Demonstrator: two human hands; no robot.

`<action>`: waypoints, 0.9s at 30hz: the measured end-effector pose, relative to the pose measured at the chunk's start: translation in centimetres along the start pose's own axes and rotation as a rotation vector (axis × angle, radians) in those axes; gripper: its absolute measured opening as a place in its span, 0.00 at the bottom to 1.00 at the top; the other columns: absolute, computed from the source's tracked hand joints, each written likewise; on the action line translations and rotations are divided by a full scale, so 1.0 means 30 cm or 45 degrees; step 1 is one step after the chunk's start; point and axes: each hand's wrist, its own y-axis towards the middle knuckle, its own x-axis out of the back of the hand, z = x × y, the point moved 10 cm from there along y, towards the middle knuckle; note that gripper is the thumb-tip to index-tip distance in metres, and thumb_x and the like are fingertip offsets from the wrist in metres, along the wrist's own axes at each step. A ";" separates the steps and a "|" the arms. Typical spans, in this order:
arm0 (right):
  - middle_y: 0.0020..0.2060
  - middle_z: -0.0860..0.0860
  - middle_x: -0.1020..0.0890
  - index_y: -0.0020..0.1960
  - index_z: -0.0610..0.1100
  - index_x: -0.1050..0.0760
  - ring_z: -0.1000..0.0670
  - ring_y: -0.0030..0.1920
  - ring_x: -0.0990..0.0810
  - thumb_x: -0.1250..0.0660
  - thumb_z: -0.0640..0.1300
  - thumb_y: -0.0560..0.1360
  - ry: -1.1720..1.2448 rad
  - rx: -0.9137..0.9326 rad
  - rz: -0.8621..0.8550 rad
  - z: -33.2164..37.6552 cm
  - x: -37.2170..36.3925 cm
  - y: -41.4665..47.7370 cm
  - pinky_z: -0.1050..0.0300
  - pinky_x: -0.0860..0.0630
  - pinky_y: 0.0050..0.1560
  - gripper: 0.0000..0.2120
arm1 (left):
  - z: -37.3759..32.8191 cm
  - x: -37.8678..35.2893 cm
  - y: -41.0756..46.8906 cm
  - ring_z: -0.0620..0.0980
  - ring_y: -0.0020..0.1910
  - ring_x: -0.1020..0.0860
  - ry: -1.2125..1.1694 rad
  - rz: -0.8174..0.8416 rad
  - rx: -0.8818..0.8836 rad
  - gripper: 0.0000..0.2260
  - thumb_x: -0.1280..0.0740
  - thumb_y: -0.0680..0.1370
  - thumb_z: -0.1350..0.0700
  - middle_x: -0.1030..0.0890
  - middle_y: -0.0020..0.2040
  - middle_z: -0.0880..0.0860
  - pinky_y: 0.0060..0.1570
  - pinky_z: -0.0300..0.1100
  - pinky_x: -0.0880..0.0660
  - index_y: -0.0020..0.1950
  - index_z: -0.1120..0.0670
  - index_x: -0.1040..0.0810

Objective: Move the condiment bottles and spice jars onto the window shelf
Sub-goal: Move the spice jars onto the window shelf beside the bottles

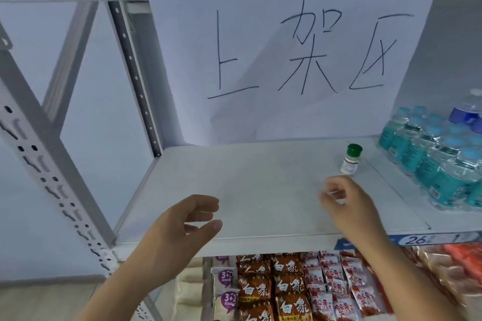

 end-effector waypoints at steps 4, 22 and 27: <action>0.55 0.45 0.20 0.62 0.44 0.25 0.46 0.52 0.20 0.27 0.48 0.75 -0.024 -0.101 -0.237 -0.137 0.110 0.125 0.52 0.26 0.53 0.18 | 0.009 -0.013 0.021 0.33 0.57 0.20 0.038 0.000 0.026 0.10 0.28 0.78 0.48 0.18 0.56 0.31 0.57 0.37 0.22 0.58 0.38 0.20; 0.49 0.41 0.19 0.55 0.39 0.25 0.37 0.49 0.18 0.30 0.63 0.60 0.073 -0.401 -0.317 -0.446 0.090 0.486 0.48 0.22 0.45 0.33 | -0.025 -0.034 0.132 0.32 0.55 0.19 0.129 -0.050 0.086 0.08 0.28 0.78 0.50 0.18 0.55 0.31 0.54 0.36 0.23 0.57 0.41 0.19; 0.45 0.40 0.18 0.51 0.41 0.24 0.39 0.42 0.17 0.36 0.63 0.58 0.043 -0.423 -0.284 -0.541 0.054 0.526 0.52 0.22 0.40 0.32 | -0.038 -0.079 0.165 0.32 0.54 0.19 0.135 -0.012 0.108 0.08 0.28 0.78 0.49 0.17 0.54 0.32 0.54 0.38 0.23 0.56 0.40 0.19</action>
